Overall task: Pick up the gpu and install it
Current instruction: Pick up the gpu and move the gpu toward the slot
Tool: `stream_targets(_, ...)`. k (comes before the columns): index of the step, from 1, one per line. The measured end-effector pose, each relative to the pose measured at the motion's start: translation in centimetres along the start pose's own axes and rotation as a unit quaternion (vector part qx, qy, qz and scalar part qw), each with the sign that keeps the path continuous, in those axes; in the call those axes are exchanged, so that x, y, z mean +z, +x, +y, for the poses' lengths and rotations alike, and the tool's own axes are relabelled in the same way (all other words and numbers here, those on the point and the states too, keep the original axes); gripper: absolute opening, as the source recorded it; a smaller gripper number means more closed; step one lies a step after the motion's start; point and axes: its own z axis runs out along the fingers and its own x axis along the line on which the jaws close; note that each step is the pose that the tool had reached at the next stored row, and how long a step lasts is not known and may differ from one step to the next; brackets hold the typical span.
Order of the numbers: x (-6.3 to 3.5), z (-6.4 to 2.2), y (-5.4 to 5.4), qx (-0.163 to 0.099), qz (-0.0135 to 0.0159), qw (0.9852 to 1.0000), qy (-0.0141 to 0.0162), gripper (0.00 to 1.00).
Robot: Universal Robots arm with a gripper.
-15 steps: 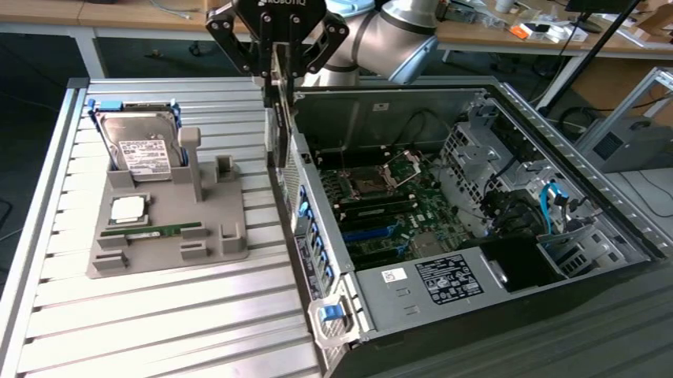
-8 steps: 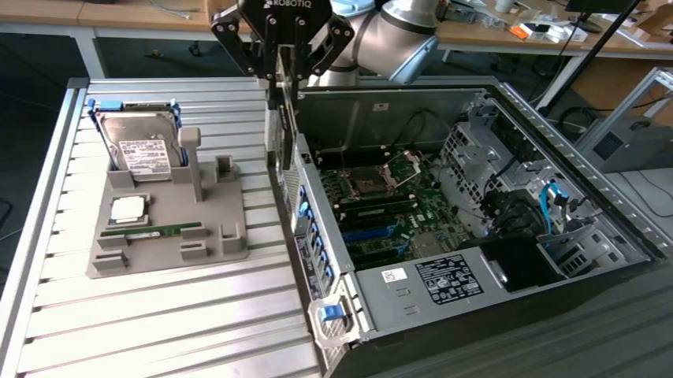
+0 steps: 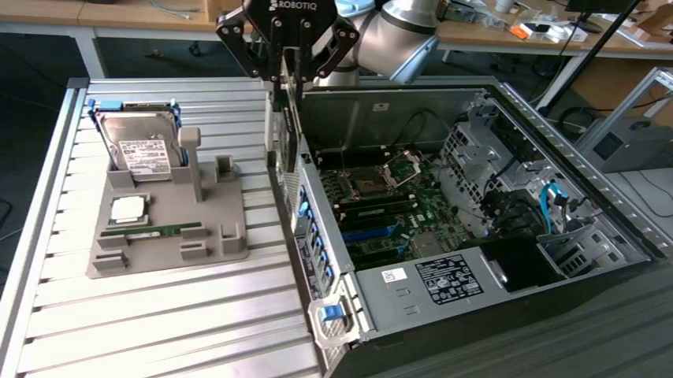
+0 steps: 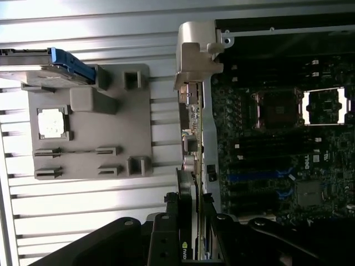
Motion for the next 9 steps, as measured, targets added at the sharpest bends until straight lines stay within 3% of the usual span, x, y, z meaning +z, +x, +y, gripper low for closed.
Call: stream_targets(9, 0.02, -0.40, -0.50, 0.000, 0.0000, 1.0000, 0.0000, 0.27)
